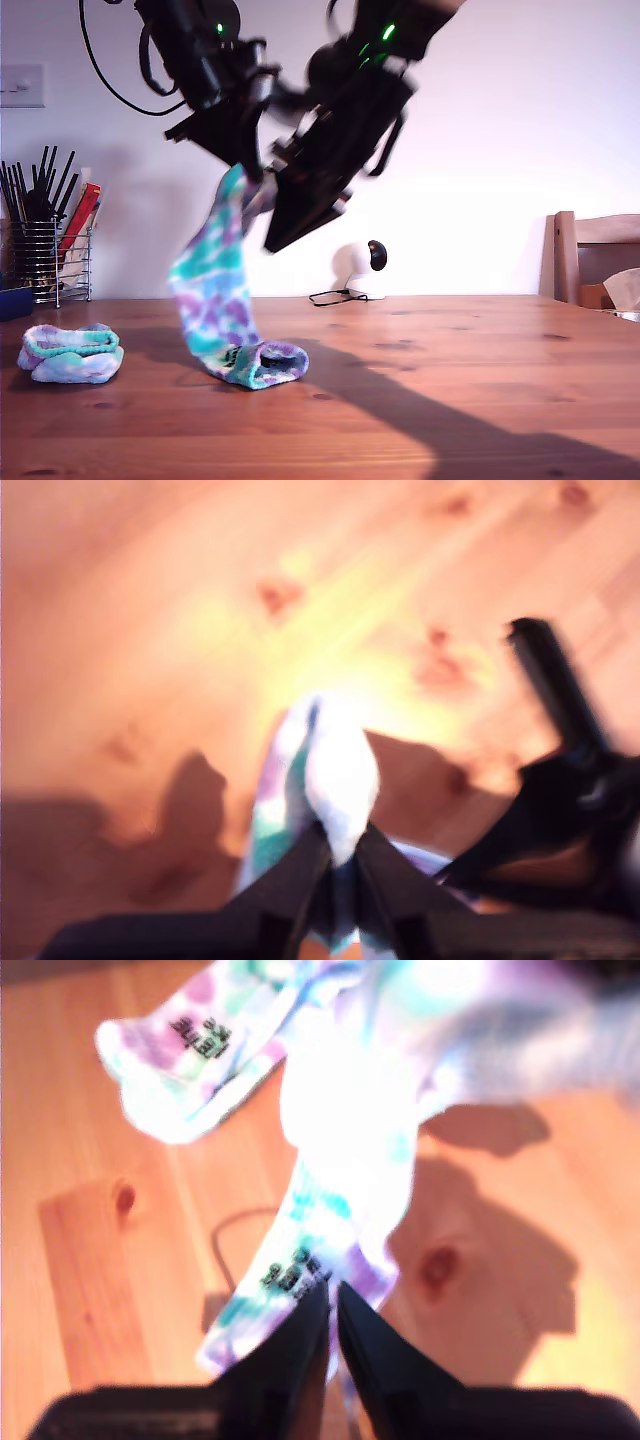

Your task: Fold the socks in front of you. After folding them, place them to the left side.

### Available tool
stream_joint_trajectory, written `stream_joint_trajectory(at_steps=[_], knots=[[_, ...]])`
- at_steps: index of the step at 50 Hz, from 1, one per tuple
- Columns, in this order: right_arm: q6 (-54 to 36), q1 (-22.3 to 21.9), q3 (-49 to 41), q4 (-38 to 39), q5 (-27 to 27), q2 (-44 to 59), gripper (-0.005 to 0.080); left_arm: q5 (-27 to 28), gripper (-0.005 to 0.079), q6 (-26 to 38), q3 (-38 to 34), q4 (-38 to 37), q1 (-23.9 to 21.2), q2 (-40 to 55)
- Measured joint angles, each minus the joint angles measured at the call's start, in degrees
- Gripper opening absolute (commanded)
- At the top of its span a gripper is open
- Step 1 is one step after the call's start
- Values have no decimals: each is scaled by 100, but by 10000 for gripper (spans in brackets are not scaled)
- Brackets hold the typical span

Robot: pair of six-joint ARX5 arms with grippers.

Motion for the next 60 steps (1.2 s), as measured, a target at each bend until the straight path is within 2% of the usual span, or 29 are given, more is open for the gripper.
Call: stream_joint_trajectory(at_steps=[9, 17, 24, 25, 29, 34, 38, 47, 60], knots=[[-291, -337, 0, 70, -155, -90, -13, -15, -19, 219, -2, -44, -46, -4], [-433, -529, 24, 111, -520, -120, -12, 77, -19, 385, -2, -48, -83, -4], [-479, -540, 74, 234, -1003, -120, -12, 363, -19, 855, -2, -52, -92, -4], [-496, -540, 96, 245, -1067, -120, -10, 424, -19, 1106, -2, -52, -92, -4], [-662, -542, 243, 278, -1180, -122, 63, 590, -19, 1578, -2, -50, -90, -4], [-756, -544, 490, 271, -1189, -122, 265, 649, -20, 1843, -2, -52, -92, -4], [-756, -553, 667, 232, -1158, -127, 353, 656, -19, 2138, -2, -50, -92, -4], [-756, -584, 986, 70, -780, -129, 360, 656, -20, 2293, -2, -52, -90, -4], [-758, -592, 1045, -2, -846, -136, 358, 831, -20, 2396, -2, -52, -90, -4]])
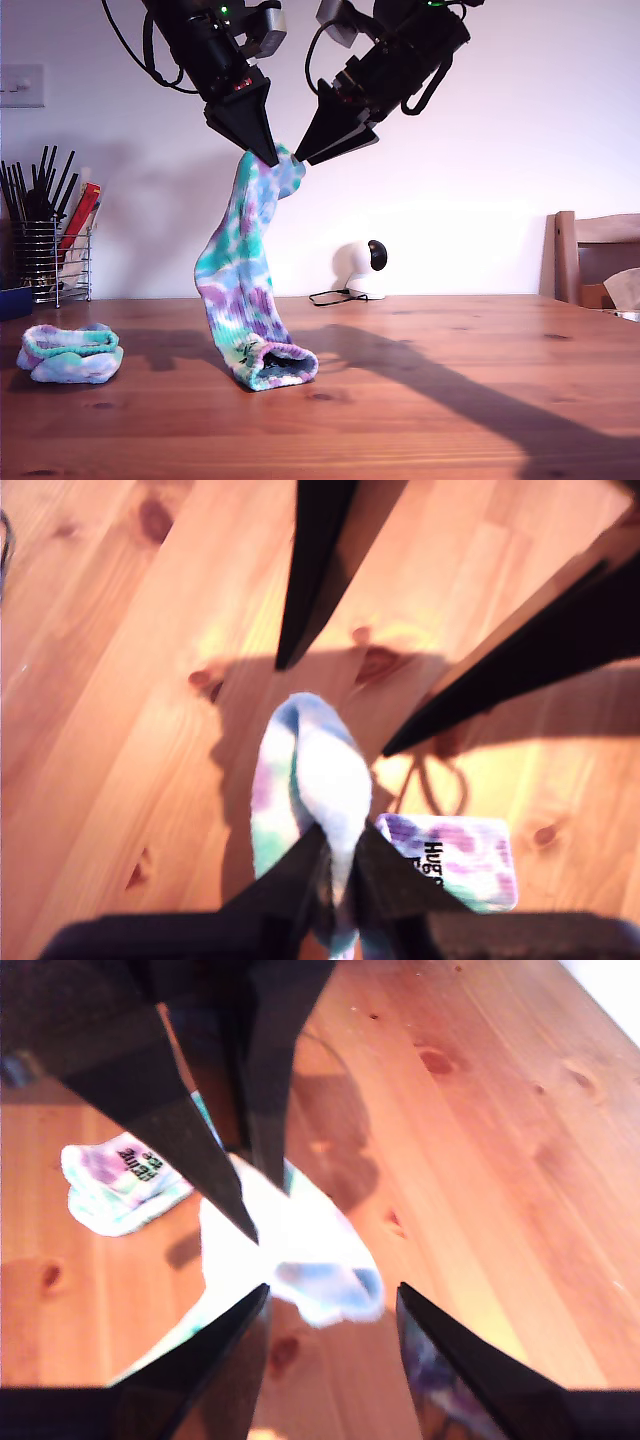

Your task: Fold the socks in front of you. After folding them, place them to the left side.

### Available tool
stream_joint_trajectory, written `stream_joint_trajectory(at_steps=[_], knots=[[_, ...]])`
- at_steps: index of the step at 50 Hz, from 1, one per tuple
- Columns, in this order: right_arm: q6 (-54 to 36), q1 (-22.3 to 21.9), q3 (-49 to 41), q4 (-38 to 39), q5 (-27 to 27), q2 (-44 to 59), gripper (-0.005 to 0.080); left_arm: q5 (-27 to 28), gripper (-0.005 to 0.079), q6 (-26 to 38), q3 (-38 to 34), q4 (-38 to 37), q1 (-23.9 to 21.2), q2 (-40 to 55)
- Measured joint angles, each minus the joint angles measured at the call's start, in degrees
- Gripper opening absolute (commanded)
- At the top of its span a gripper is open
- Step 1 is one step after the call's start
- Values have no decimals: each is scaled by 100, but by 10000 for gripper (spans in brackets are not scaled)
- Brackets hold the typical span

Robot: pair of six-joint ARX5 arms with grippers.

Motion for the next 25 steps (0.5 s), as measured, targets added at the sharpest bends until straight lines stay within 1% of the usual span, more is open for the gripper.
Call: stream_joint_trajectory(at_steps=[6, 9, 12, 14, 16, 22, 23, 25], knots=[[-13, 7, 2, 35, -157, 0, 353, 197, -20, 4, 0, 0, 0, 0], [-13, 11, 2, 66, -160, 0, 340, 258, -20, 7, 0, 2, -2, 0], [-13, 11, 0, 74, -162, 0, 308, 302, -20, 11, 0, 2, -2, 0], [-13, 11, 0, 72, -164, 0, 277, 317, -20, 17, 0, 2, -2, 0], [-13, 11, 2, 66, -168, 0, 225, 337, -21, 17, 0, 2, -2, 0], [-13, 11, 0, 44, -337, 0, -20, 358, -20, 17, 0, 2, -13, 0], [-13, 11, 0, 44, -358, 0, -8, 358, -20, 17, 0, 2, -15, 0], [-13, 11, 0, 33, -393, 0, -12, 361, -20, 17, 0, 4, -24, 0]])
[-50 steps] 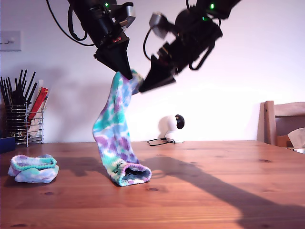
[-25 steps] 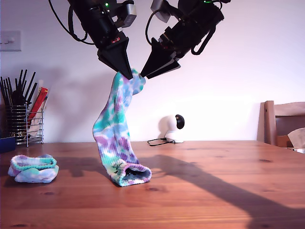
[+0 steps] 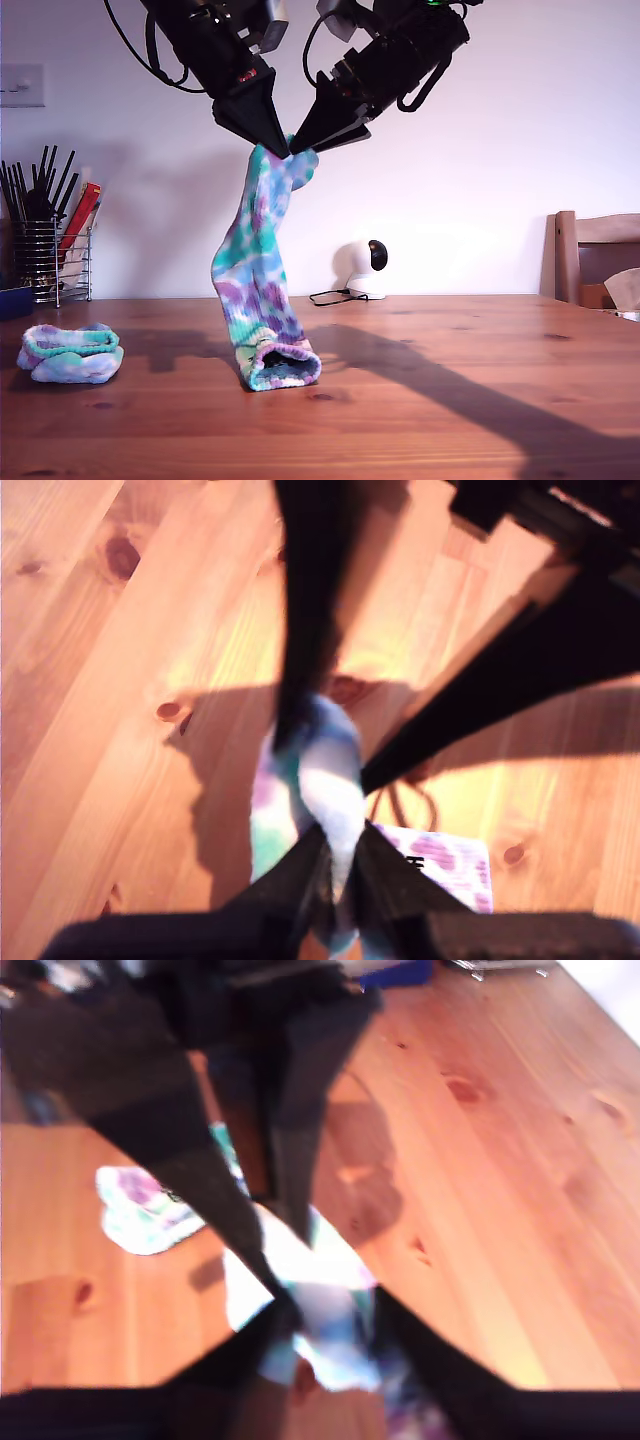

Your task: Fold the socks in front of you. After folding them, place them to the left side.

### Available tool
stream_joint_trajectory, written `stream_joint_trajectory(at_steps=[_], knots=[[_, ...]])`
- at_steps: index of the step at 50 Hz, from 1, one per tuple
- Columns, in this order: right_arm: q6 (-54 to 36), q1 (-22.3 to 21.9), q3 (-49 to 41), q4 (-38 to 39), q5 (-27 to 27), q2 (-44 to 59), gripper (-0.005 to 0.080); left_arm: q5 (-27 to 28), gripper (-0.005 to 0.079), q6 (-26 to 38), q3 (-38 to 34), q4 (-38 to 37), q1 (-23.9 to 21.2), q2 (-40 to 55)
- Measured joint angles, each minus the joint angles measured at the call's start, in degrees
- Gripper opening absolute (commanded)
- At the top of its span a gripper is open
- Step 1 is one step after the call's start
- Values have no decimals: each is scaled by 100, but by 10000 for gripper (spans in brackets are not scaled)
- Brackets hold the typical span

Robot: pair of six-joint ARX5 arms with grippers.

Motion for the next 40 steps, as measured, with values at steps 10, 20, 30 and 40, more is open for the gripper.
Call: stream_joint_trajectory(at_steps=[10, 20, 30, 40], knots=[[-2, 0, 0, -52, -55, 0, -13, 0, -12, 0, 0, 17, -11, 0], [-68, 2, 2, -129, 125, 0, -13, 22, 155, -2, 0, 31, -9, 0], [-136, 0, 2, -181, 262, 0, -13, 387, 234, -20, 61, 44, 118, 0], [-157, 0, 2, -199, 640, 0, -13, 647, 120, -197, 535, 83, 295, -11]])
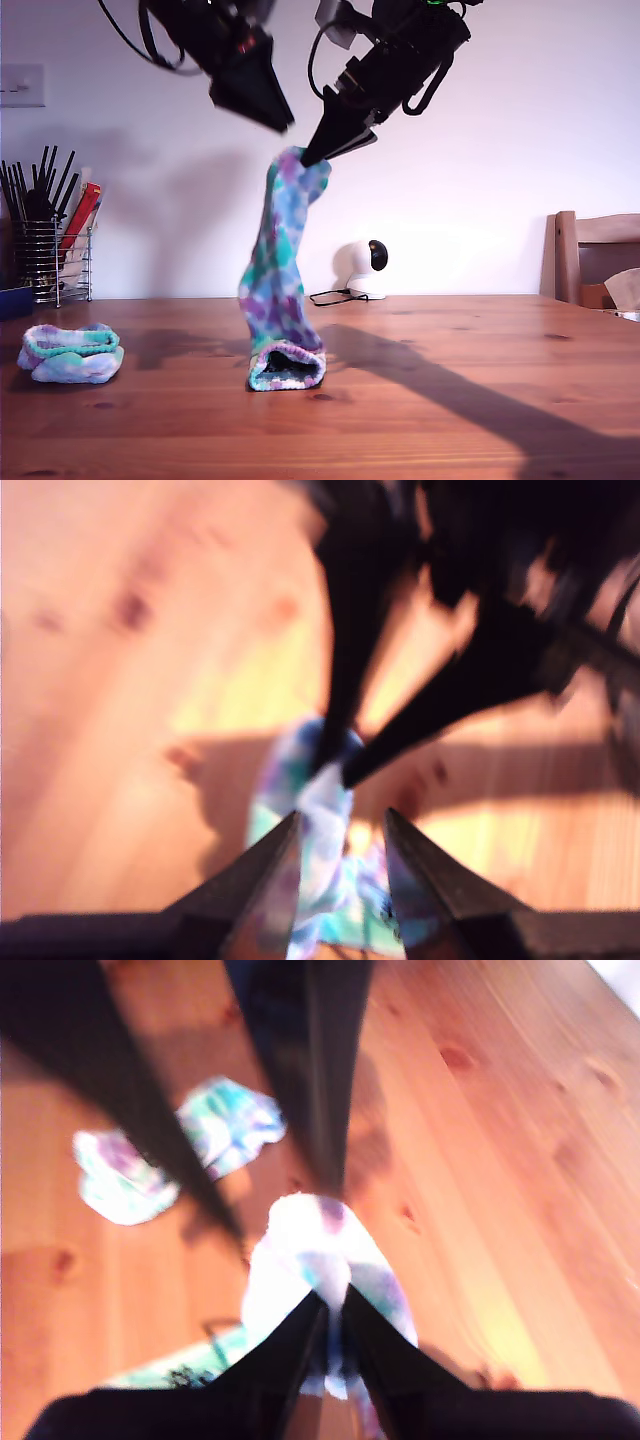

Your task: Fold the socks in front of you. After folding them, place them to the left side.

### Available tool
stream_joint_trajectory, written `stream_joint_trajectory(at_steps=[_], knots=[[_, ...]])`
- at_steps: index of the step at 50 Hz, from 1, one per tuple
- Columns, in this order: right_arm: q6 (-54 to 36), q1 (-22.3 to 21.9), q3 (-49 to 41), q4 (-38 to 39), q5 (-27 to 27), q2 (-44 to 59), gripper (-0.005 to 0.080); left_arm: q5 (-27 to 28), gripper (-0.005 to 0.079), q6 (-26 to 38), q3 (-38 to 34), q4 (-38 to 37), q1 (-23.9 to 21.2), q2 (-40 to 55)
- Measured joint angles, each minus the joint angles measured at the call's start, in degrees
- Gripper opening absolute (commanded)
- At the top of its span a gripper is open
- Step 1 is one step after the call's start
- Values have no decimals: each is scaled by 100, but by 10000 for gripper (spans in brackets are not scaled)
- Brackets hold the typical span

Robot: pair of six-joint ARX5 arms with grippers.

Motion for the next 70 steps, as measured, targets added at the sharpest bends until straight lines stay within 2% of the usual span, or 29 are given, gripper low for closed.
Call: stream_joint_trajectory(at_steps=[1, 8, 24, 31, 58, 70], knots=[[-2, -2, 0, 0, 35, 0, -13, 39, 102, -363, 9, -2, 20, -7], [-98, -87, 0, -90, 258, 0, -13, 155, -27, -684, -52, -7, 98, -17], [-127, -385, 0, -127, 479, 0, -13, 695, -23, -590, -745, 22, 85, 31], [-127, -525, 0, -127, 481, 0, -13, 929, -23, -564, -1003, 385, 77, 238], [-144, -726, 0, -170, 498, 0, -13, 901, -23, -872, -1228, 1333, -275, 1506], [-144, -793, 0, -170, 496, 0, -13, 721, -23, -1023, -1244, 1676, -334, 1593]])
